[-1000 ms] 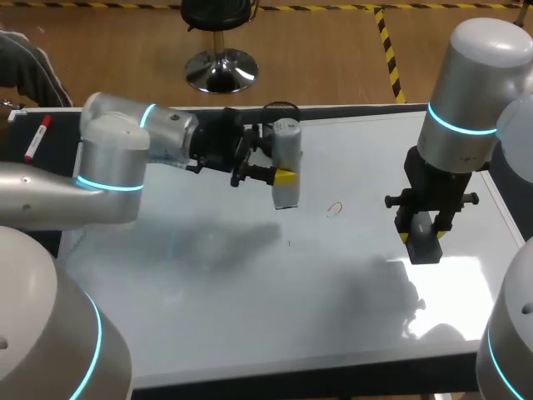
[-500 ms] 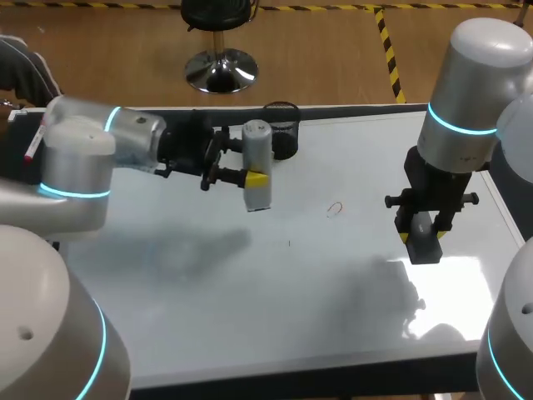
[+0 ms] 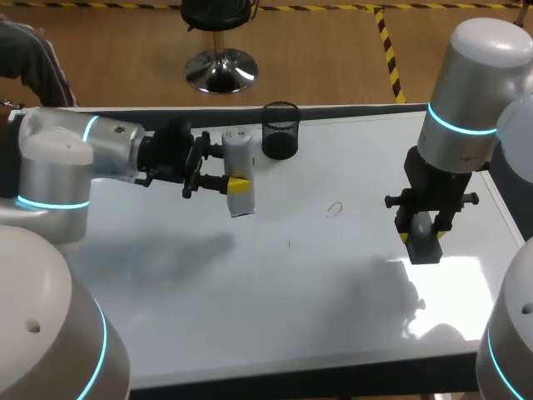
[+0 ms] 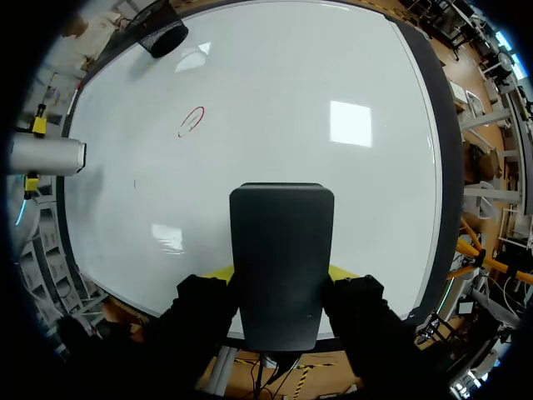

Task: Pick up the inspection probe, press it on each red-marked spot on the whiteboard one by one, put down the probe, pick up the eraser, and wipe off all the red marks.

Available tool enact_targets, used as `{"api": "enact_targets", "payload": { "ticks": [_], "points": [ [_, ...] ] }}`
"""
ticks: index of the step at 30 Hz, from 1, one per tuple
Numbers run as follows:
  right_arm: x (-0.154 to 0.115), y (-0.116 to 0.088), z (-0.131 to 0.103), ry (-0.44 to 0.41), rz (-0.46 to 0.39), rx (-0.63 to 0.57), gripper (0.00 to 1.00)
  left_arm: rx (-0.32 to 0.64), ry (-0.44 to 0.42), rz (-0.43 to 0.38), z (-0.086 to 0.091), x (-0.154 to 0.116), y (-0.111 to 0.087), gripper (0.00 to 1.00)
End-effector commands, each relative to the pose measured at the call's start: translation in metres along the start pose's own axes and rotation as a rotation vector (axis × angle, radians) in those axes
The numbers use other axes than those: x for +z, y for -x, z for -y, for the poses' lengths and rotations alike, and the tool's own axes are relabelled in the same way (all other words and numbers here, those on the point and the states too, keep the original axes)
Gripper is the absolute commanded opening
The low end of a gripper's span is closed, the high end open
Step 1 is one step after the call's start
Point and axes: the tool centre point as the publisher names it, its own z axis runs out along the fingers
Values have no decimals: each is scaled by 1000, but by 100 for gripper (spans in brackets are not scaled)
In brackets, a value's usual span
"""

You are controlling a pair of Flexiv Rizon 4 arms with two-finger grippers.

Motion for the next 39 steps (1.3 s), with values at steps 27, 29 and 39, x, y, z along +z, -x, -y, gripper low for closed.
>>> {"api": "enact_targets", "payload": {
  "ticks": [27, 29, 39],
  "points": [
    [-5, -3, -4, 4, -2, -7, 0, 7, -12, 24, -2, -16, -11, 0],
    [-8, -6, -6, 11, 5, -16, 0, 7, -12, 24, -2, -16, -11, 0],
    [-19, -28, -22, 31, 27, -59, 0, 7, -12, 24, -2, -16, -11, 0]
  ]
}}
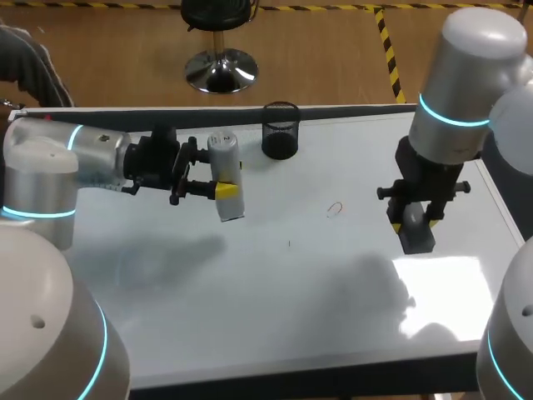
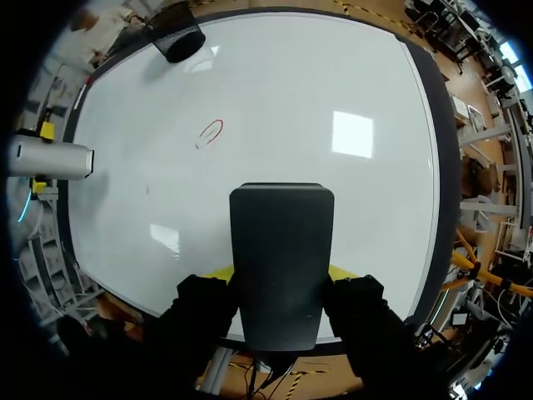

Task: Pick up the inspection probe, press it on each red-marked spot on the whiteboard one by one, put down the probe, pick up the eraser, and wipe off all the red marks.

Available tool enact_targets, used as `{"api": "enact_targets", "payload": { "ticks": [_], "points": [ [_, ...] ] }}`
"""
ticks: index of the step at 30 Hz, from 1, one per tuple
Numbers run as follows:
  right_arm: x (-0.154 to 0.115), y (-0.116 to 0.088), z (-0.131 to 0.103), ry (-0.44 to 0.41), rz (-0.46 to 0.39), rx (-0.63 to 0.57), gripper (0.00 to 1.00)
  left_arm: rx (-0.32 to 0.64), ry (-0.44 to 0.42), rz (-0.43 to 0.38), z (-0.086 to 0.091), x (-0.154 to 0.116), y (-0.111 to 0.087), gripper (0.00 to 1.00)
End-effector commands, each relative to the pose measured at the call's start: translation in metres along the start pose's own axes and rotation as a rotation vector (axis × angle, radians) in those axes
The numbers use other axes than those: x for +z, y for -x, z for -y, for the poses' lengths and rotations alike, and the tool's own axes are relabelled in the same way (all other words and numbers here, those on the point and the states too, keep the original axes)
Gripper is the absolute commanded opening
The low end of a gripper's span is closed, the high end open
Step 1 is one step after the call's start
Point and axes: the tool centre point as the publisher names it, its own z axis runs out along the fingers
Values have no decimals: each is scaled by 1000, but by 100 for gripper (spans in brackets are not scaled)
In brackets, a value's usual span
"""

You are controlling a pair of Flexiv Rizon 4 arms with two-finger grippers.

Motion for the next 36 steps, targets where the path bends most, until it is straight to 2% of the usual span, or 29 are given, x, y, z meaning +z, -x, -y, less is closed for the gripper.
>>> {"api": "enact_targets", "payload": {
  "ticks": [1, 16, 29, 36],
  "points": [
    [-3, -13, -10, -5, 19, -15, 0, 2, -1, 3, 1, 0, -1, 0],
    [5, -59, -34, -3, 20, -84, 0, 2, -1, 3, 1, 0, -1, 0],
    [-3, -85, -43, 22, 6, -136, 0, 2, -1, 3, 1, 0, -1, 0],
    [5, -97, -47, 22, 3, -155, 0, 2, -1, 3, 1, 0, -1, 0]
  ]
}}
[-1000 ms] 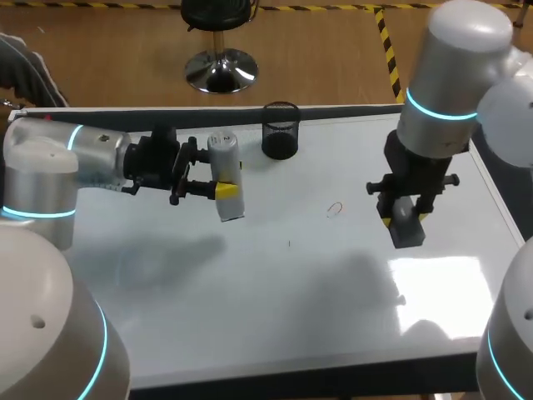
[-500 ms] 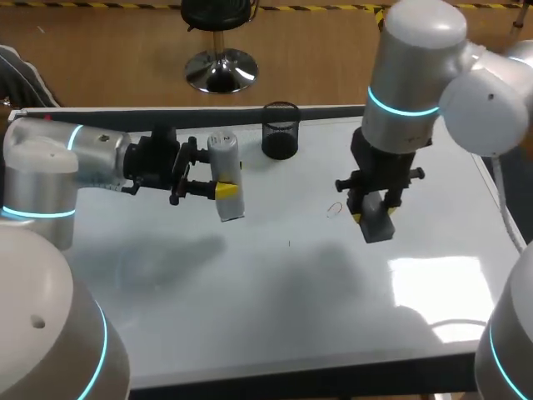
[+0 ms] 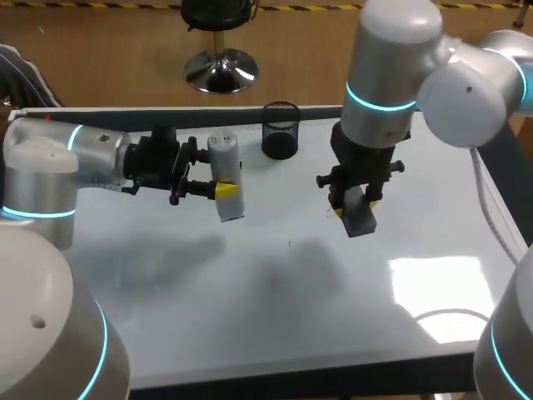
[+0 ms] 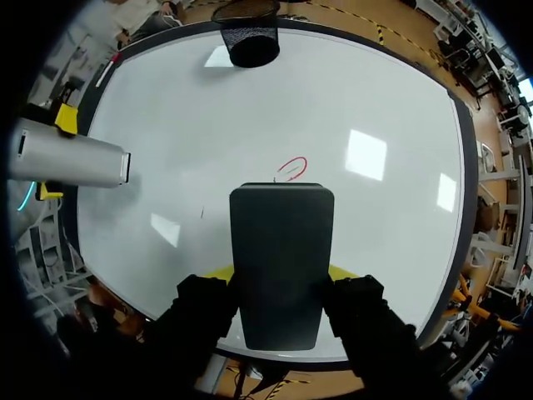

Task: Pick up the inspection probe, press it on each red-marked spot on the whiteboard one by one, put down the probe, pick up the eraser, and wipe off all the red marks.

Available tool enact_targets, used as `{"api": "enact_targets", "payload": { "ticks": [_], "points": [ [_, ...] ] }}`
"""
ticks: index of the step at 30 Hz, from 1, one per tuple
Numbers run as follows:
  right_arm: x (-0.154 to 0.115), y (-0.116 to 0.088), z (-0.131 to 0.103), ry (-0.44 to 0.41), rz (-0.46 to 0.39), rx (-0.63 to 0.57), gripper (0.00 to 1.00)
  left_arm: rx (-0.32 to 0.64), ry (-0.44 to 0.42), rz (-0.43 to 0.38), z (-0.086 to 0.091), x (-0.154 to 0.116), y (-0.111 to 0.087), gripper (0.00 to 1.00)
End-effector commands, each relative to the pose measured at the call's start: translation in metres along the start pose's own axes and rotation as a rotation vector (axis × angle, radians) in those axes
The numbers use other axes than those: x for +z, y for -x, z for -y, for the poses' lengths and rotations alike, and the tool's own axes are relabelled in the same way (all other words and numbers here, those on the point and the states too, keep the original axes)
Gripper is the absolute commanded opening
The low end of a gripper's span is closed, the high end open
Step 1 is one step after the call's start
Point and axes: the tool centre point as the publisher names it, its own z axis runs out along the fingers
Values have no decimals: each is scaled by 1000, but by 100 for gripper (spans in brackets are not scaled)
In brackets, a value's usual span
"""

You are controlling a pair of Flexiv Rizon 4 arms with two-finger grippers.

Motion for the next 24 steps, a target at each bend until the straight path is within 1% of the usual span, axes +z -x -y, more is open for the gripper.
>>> {"api": "enact_targets", "payload": {
  "ticks": [1, 6, 13, 17, 19, 20, 21, 22, 24],
  "points": [
    [7, -7, -5, -7, 7, -10, 0, 2, -1, 3, 1, 0, -1, 0],
    [9, -12, -9, -7, -8, -21, 0, 2, -1, 3, 1, 0, -1, 0],
    [20, -19, -18, -7, -15, -29, 0, 2, -1, 3, 1, 0, -1, 0],
    [26, -24, -22, -14, -37, -37, 0, 2, -1, 3, 1, 0, -1, 0],
    [29, -27, -24, -15, -38, -41, 0, 2, -1, 3, 1, 0, -1, 0],
    [30, -28, -26, -7, -21, -45, 0, 2, -1, 3, 1, 0, -1, 0],
    [32, -30, -27, -8, -25, -45, 0, 2, -1, 3, 1, 0, -1, 0],
    [33, -31, -27, -10, -47, -51, 0, 2, -1, 3, 1, 0, -1, 0],
    [36, -33, -29, -10, -48, -54, 0, 2, -1, 3, 1, 0, -1, 0]
  ]
}}
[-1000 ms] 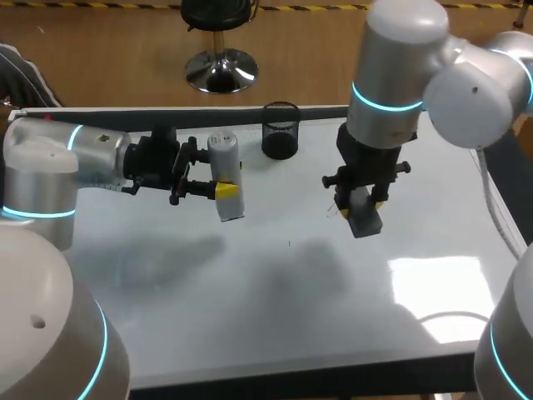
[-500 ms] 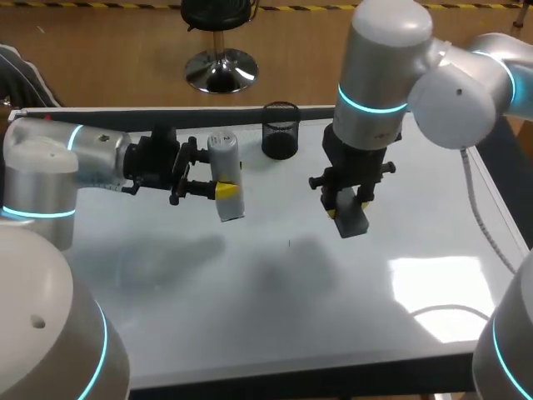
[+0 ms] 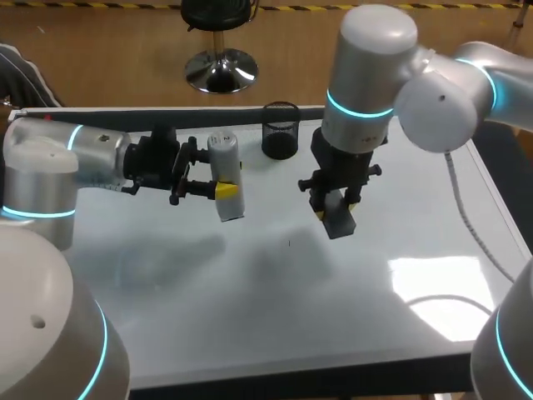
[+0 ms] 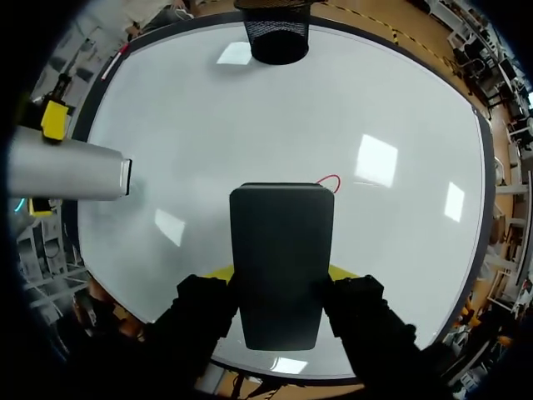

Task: Pick up the inspection probe, press it on each red-marked spot on the whiteboard one by one, put down the probe, pick up the eraser, and wipe off all the red marks.

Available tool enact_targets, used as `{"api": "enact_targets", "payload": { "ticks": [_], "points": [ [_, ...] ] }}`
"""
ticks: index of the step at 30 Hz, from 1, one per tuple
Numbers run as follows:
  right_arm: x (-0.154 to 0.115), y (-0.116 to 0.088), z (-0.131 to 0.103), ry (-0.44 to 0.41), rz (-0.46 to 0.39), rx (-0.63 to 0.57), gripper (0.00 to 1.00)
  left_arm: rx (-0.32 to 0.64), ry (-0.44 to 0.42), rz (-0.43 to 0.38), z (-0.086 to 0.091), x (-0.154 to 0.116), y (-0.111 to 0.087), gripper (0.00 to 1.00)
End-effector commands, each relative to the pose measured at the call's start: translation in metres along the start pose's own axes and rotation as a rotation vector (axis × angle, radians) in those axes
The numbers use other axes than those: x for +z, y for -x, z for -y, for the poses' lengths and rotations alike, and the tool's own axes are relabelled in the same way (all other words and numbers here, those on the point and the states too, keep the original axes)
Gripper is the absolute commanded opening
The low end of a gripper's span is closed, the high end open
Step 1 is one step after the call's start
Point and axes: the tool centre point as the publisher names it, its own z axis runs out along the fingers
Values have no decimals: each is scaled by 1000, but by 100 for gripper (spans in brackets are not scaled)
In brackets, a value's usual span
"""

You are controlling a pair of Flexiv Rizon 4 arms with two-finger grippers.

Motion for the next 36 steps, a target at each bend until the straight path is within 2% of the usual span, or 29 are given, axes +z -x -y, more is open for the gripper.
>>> {"api": "enact_targets", "payload": {
  "ticks": [1, 23, 36],
  "points": [
    [10, -6, -8, -7, -6, -8, 0, 2, -1, 4, 1, -1, -1, 0],
    [45, -41, -40, -40, -30, -43, 0, 2, -1, 4, 1, -1, -1, 0],
    [59, -35, -42, -48, -51, -42, 0, 2, -1, 4, 1, -1, -1, 0]
  ]
}}
